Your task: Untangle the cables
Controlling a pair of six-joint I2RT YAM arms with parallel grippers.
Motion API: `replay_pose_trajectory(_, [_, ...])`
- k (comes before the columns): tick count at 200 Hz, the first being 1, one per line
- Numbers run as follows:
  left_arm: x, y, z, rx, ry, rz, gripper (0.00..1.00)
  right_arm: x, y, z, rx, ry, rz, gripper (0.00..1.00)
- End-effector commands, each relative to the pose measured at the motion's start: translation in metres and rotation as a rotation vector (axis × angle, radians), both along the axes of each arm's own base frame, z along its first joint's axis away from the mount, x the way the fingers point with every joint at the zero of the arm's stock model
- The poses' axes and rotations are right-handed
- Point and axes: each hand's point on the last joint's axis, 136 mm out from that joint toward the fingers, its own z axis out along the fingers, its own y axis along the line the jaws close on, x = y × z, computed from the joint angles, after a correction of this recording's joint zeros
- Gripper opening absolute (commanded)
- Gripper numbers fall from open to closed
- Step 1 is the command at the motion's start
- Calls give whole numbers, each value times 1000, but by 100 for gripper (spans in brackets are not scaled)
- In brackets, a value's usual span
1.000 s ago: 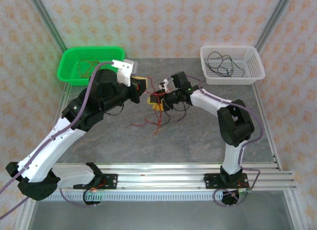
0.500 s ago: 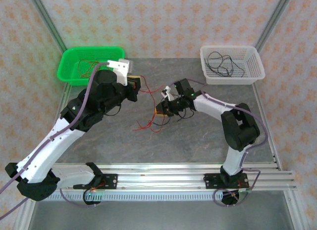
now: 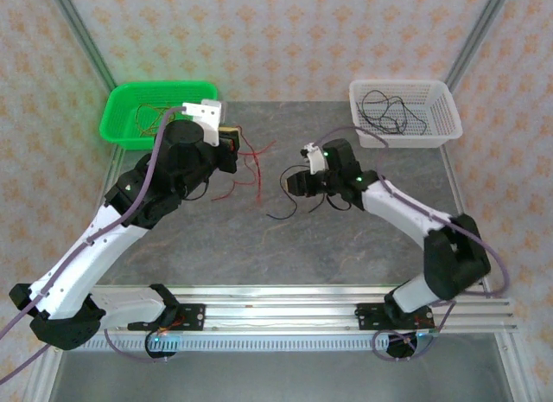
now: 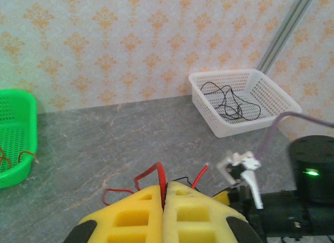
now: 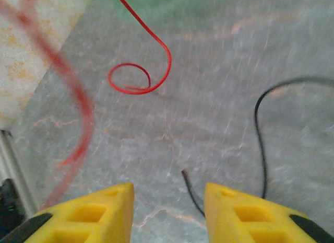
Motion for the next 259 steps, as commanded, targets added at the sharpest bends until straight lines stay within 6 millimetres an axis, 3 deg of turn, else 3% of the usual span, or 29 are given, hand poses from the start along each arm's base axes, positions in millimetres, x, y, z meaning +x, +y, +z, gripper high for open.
replay_pose_trajectory(1, [-3,-8,13,-10,-34,-51,0,-1,-5,40,-59,-375,48,44])
replay_pose_trajectory(30, [-4,-13,18,-17,-37,-77,0,-11,-6,51,-116,-640,156,48])
replay_pose_trajectory(51, [-5,-15,23,-24,-42,-89,0,-7,-7,50,-188,-750,190,51])
replay_pose_trajectory(95, [-14,-26,33,-36,-49,-175,0,3,6,41,-232,-820,273,52])
replay_pose_trajectory(141, [-27,-35,45,-64,-52,-263,0,-9,33,49,-98,-891,411,52])
replay_pose_trajectory(203, [-43,-45,63,-125,-68,-359,0,13,49,62,-37,-948,380,52])
replay_pose_trajectory(259, [-53,-48,77,-164,-88,-406,0,21,60,71,43,-939,373,50])
